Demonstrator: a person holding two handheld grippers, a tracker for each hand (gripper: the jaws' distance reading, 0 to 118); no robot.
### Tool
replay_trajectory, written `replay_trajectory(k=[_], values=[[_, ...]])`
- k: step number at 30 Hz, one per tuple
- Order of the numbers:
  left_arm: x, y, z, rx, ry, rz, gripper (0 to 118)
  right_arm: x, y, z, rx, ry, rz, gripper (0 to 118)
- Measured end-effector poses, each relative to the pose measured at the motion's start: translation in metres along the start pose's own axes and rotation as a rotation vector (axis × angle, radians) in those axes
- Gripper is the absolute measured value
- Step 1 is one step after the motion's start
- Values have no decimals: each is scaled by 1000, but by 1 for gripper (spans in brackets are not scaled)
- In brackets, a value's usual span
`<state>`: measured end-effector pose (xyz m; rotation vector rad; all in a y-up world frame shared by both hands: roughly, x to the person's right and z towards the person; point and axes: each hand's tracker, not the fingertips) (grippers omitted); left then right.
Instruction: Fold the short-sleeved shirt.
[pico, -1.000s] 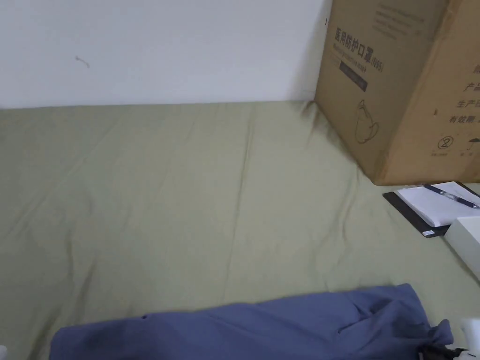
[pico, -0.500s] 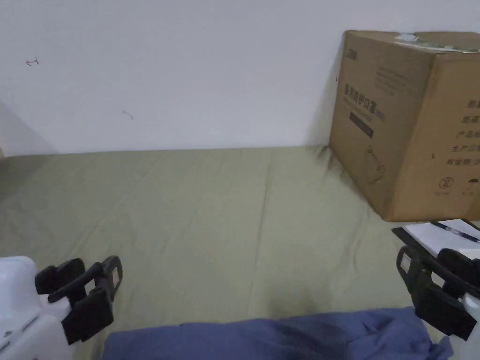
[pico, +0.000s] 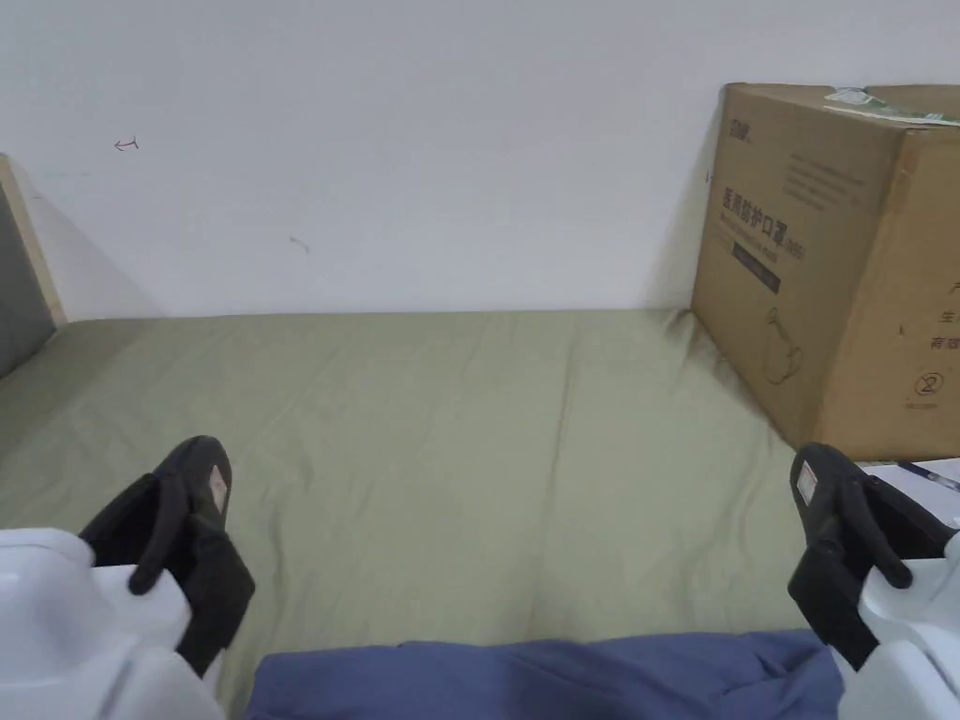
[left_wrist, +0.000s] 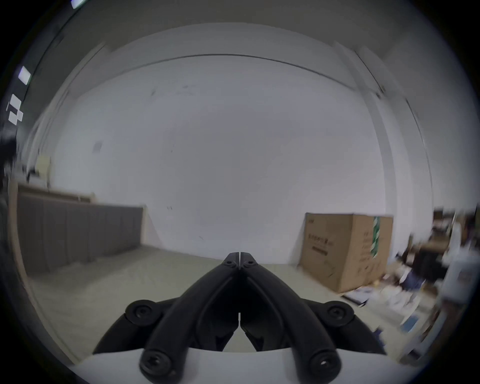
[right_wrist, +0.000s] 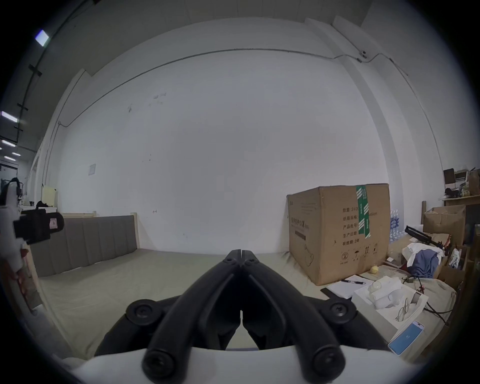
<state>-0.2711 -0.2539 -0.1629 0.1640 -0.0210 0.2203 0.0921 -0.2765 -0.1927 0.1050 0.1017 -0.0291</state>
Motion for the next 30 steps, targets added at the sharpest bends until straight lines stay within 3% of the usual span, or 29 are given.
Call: replay_trajectory(k=[3, 6, 8, 9, 12, 13, 15, 19, 23, 26, 30], values=[[-60, 10, -45, -322, -59, 146, 0, 6, 8, 3, -62, 26, -11, 0], [-136, -30, -107, -870, -126, 483, 0, 10, 7, -3, -142, 84, -56, 0], [-179, -78, -127, -1043, -134, 671, 1, 7, 2, -10, -198, 91, -47, 0], [-197, -100, -132, -1091, -165, 711, 11, 5, -3, -15, -223, 94, -31, 0], [-233, -146, -140, -1184, -234, 773, 107, -4, -17, -27, -296, 101, 16, 0], [-242, -161, -142, -1184, -255, 825, 117, -8, -21, -32, -311, 102, 17, 0], [-258, -190, -140, -1144, -321, 936, 118, -15, -28, -39, -347, 126, 11, 0], [-257, -248, -146, -1185, -321, 1096, 118, -32, -39, -53, -409, 166, 29, 0], [-244, -270, -154, -1161, -567, 1249, 118, -46, -51, -62, -457, 206, 73, 0], [-250, -288, -179, -1193, -514, 1183, 118, -55, -58, -66, -478, 220, 98, 0], [-199, -271, -178, -1255, -502, 796, 117, -59, -63, -65, -490, 231, 96, 0]])
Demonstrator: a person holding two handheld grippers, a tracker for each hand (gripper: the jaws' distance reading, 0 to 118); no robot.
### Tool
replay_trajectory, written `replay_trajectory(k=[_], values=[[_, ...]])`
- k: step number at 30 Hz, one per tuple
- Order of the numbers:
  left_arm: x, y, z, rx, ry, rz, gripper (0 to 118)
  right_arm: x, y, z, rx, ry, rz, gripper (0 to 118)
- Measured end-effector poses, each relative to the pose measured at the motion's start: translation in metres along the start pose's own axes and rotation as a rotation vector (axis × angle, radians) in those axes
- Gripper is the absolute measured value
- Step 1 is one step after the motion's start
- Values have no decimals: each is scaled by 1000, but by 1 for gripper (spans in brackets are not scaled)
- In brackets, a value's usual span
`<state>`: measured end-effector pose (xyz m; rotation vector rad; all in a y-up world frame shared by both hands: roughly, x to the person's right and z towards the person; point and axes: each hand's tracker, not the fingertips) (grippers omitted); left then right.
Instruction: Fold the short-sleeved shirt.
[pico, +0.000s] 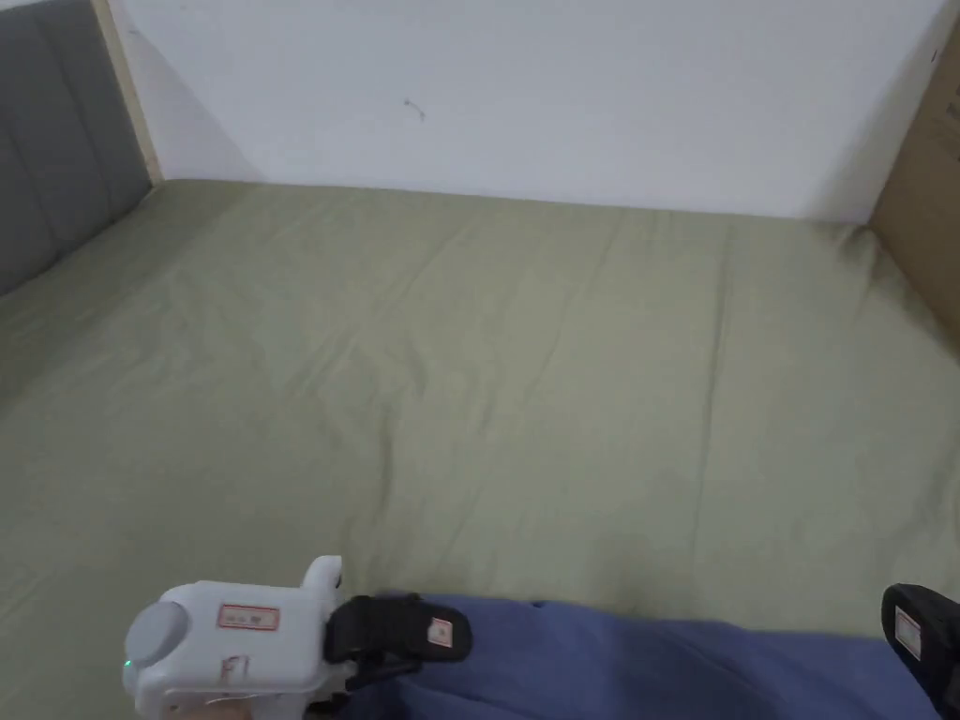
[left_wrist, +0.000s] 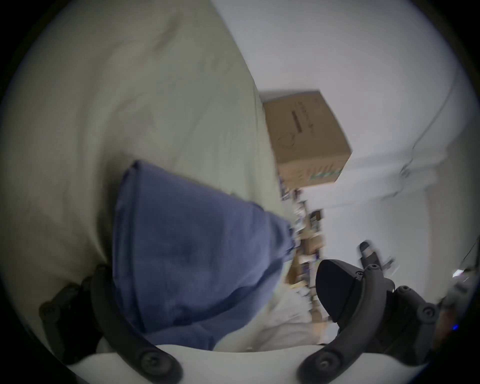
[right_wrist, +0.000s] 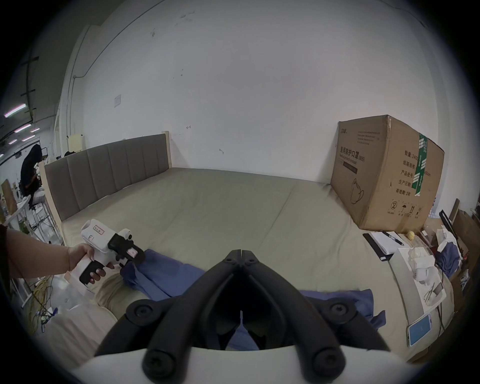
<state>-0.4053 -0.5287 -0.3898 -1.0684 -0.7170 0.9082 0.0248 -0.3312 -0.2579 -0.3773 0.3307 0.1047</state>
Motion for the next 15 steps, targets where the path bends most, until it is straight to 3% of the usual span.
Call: replay_trajectory(k=[1, 2, 3, 4, 5, 6, 12, 15], values=[[4, -3, -2, -10, 30, -32, 110, 2, -2, 1, -3, 0, -5, 0], [7, -2, 5, -10, 73, -48, 90, 3, -3, 1, -7, 1, -14, 0], [8, -3, 8, 13, 129, -42, 29, 3, -3, 1, -11, 1, -20, 0], [5, -5, 8, 55, 221, -29, 2, 3, -4, 2, -16, -1, -24, 0], [-1, -11, 5, 51, 293, 19, 2, 6, -5, 4, -20, -5, -26, 0], [-6, -9, 6, 60, 191, 118, 2, 7, -5, 6, -23, -7, -27, 0], [69, -14, 32, 19, 496, -217, 2, 18, -2, 19, -14, -16, -11, 0], [89, -11, 71, 77, 759, -265, 2, 24, -3, 25, 10, -15, -25, 0]])
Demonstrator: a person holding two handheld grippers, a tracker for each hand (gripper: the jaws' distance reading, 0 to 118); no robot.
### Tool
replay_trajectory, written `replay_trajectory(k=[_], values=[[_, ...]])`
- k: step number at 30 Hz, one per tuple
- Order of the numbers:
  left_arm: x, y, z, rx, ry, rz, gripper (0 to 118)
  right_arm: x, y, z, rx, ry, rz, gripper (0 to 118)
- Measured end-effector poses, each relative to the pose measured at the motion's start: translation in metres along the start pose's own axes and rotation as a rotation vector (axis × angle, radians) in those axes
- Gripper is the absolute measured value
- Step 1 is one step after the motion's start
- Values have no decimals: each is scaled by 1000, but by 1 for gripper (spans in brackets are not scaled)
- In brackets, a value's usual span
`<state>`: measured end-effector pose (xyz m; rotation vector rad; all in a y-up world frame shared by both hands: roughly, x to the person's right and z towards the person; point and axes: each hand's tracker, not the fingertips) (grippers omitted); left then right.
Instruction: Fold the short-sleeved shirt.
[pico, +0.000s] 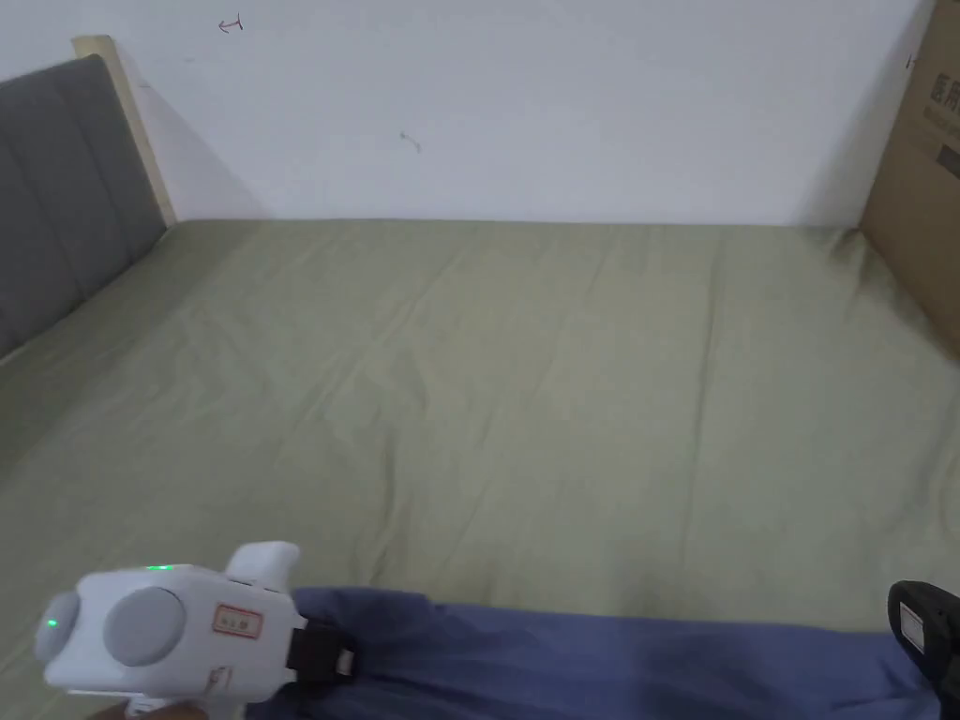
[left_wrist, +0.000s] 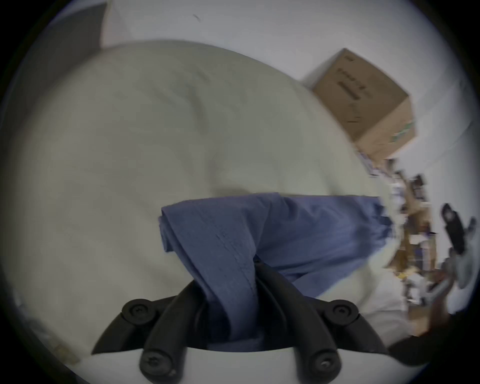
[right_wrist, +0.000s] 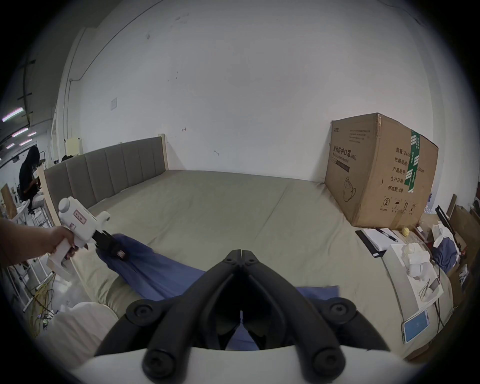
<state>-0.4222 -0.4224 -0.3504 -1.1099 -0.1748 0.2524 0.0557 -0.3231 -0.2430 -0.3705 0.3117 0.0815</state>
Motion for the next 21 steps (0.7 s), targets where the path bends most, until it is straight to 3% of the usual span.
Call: replay_trajectory(k=[1, 3, 4, 5, 7, 10, 12, 13, 15, 16, 18, 21], values=[[-2, 0, 10, 4, 141, -16, 2, 2, -1, 1, 3, 4, -9, 0], [3, 1, 20, -12, 506, -199, 2, 5, -4, 4, 8, 9, -31, 0], [8, -1, 18, -23, 631, -277, 2, 7, -6, 6, 8, 12, -43, 0], [12, -2, 18, -14, 663, -318, 2, 9, -7, 7, 5, 14, -53, 0], [27, 2, 20, 2, 506, -234, 2, 13, -10, 10, -1, 15, -66, 0], [58, 11, 6, -5, 47, 77, 2, 21, -15, 16, -3, 8, -83, 0], [88, 16, -16, -65, -146, 148, 5, 26, -17, 19, -6, -3, -97, 0], [102, 16, -31, -117, -244, 189, 19, 29, -18, 21, -8, -7, -103, 0], [133, 16, -55, -166, -339, 176, 90, 36, -19, 22, -15, -17, -116, 0], [141, 17, -60, -171, -352, 147, 118, 39, -19, 22, -21, -22, -121, 0], [144, 18, -51, -105, -310, 113, 111, 44, -19, 22, -27, -32, -129, 0], [133, 18, -26, -34, -170, 34, 111, 49, -20, 21, -20, -34, -151, 0]])
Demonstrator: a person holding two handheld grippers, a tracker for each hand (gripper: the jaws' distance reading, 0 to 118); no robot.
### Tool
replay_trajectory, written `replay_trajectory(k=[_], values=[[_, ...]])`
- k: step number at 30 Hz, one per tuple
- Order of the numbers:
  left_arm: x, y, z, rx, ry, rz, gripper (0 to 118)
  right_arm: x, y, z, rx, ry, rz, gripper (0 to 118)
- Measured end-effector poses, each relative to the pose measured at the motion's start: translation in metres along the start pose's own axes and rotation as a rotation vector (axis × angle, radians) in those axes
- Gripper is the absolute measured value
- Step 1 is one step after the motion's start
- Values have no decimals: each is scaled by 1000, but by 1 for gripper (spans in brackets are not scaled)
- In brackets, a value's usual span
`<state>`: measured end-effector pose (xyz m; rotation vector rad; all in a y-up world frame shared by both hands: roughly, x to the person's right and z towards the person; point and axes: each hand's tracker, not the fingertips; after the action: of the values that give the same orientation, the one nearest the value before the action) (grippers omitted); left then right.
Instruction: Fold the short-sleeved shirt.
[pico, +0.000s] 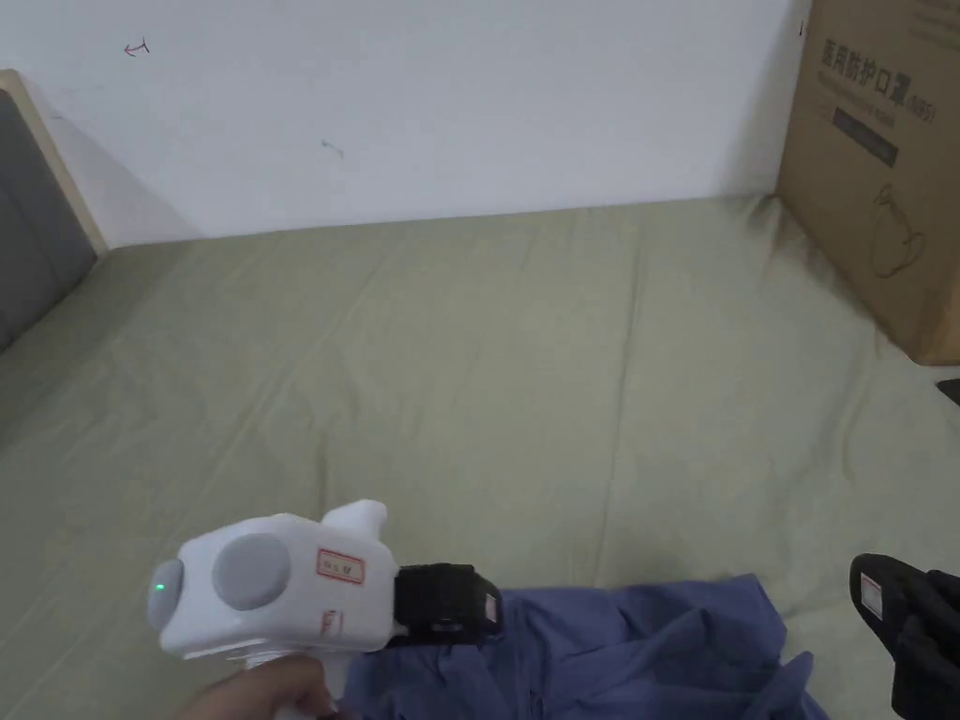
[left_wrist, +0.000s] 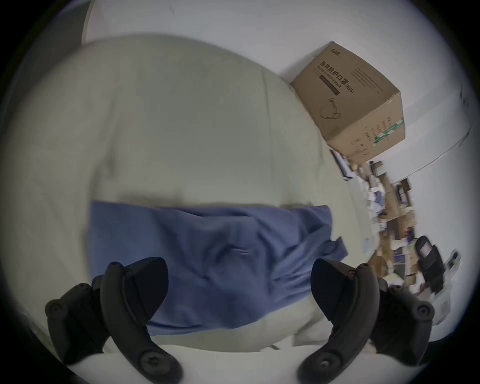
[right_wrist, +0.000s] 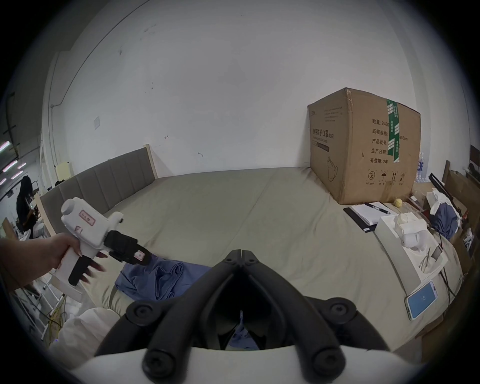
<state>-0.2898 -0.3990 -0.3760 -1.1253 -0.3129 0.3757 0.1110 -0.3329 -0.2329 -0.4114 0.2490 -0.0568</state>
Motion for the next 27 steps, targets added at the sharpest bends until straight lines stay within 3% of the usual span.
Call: replay_trajectory(k=[1, 2, 3, 4, 5, 7, 10, 14, 18, 19, 23, 24, 27], values=[[-8, -1, 10, 18, 63, -23, 108, 1, 0, -2, 0, 0, -6, 0], [-8, -1, 20, 12, 101, -45, 93, 1, -1, -4, 0, 1, -9, 0], [-13, -3, 25, 19, 141, -86, 62, 0, -1, -5, -2, 3, -12, 0], [-15, -7, 28, 48, 193, -128, 5, -1, -2, -7, -5, 8, -14, 0], [-15, -9, 24, 48, 251, -164, 0, -2, -3, -9, -8, 13, -16, 0], [-14, -15, 10, 15, 325, -207, 0, -5, -4, -11, -17, 25, -19, 0], [-2, -20, -17, -42, 162, -208, 0, -9, -5, -11, -22, 36, -7, 0], [42, -22, -68, -41, 151, -297, 0, -14, -6, -11, -41, 24, 17, 0], [82, -32, -105, -147, 15, -258, 0, -15, -3, -8, -44, 28, 0, 0], [82, -30, -102, -148, -45, -221, 0, -17, -1, -8, -41, 26, 1, 0], [61, -24, -61, -34, -533, -1, 0, -20, 3, -5, -37, 34, 8, 0], [56, -22, -45, 21, -561, 8, 0, -21, 4, -5, -38, 40, 10, 0], [13, -8, 7, 142, -468, 19, 0, -26, 6, -8, -42, 45, 20, 0]])
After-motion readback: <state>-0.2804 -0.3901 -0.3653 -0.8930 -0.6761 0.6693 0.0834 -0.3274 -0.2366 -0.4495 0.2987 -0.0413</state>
